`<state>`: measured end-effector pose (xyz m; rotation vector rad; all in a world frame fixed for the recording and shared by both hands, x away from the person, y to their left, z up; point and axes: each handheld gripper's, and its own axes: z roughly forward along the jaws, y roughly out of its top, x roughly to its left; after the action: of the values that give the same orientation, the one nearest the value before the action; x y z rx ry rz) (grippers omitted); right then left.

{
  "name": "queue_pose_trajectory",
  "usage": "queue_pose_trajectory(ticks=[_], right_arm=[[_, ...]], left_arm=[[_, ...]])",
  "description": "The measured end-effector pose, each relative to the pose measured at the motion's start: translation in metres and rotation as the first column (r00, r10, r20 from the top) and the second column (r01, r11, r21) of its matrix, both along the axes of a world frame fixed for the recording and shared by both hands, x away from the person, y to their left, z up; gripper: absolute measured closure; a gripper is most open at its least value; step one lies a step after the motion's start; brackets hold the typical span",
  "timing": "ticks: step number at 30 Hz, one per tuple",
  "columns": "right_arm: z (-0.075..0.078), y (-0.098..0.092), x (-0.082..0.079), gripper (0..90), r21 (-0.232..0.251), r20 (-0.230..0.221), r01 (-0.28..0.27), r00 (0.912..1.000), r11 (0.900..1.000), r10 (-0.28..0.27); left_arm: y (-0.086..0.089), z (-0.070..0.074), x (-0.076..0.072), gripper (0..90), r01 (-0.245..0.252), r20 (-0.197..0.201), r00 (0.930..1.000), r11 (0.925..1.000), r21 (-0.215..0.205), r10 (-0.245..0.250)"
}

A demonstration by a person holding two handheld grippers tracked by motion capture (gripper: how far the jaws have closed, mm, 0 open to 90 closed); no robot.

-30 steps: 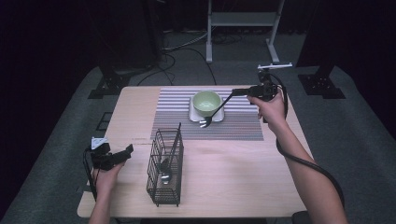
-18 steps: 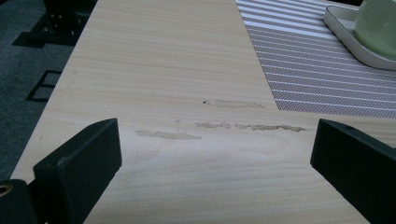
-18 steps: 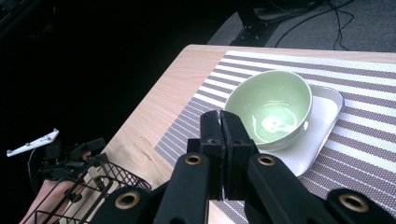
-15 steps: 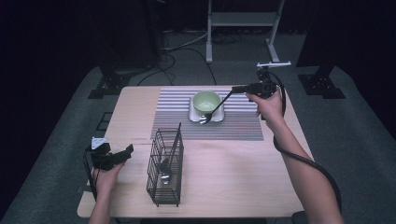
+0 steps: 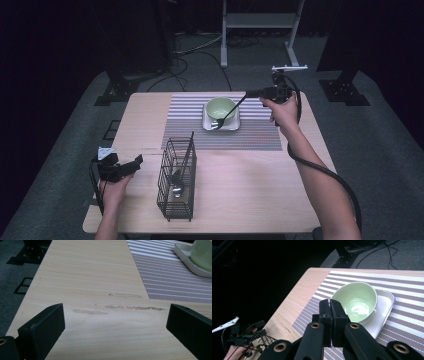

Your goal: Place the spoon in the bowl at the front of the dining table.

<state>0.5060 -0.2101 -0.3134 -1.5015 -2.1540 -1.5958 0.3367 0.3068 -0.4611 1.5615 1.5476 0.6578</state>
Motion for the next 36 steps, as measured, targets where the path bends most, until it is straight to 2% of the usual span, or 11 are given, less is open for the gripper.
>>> queue_pose_trajectory(ticks=[7,14,24,36], right_arm=[[-0.004,0.002,0.006,88.7,-0.007,-0.010,0.019,0.9998,1.000,-0.019],[-0.004,-0.003,0.011,88.7,0.004,-0.006,0.067,0.9977,0.998,-0.067],[-0.010,-0.005,0.020,88.7,0.001,-0.012,0.125,0.9920,0.992,-0.125],[-0.017,-0.006,0.028,88.7,0.027,-0.028,0.180,0.9833,0.983,-0.179]], left_arm=[[0.000,0.000,0.000,0.8,0.000,0.001,1.0000,1.0000,0.000,0.000],[0.001,0.000,0.000,0.8,-0.001,0.001,1.0000,1.0000,-0.001,0.001],[0.000,0.000,0.000,0.8,0.000,0.001,1.0000,1.0000,-0.001,0.000],[0.000,0.000,-0.001,0.8,0.002,0.000,1.0000,1.0000,-0.001,-0.002]])
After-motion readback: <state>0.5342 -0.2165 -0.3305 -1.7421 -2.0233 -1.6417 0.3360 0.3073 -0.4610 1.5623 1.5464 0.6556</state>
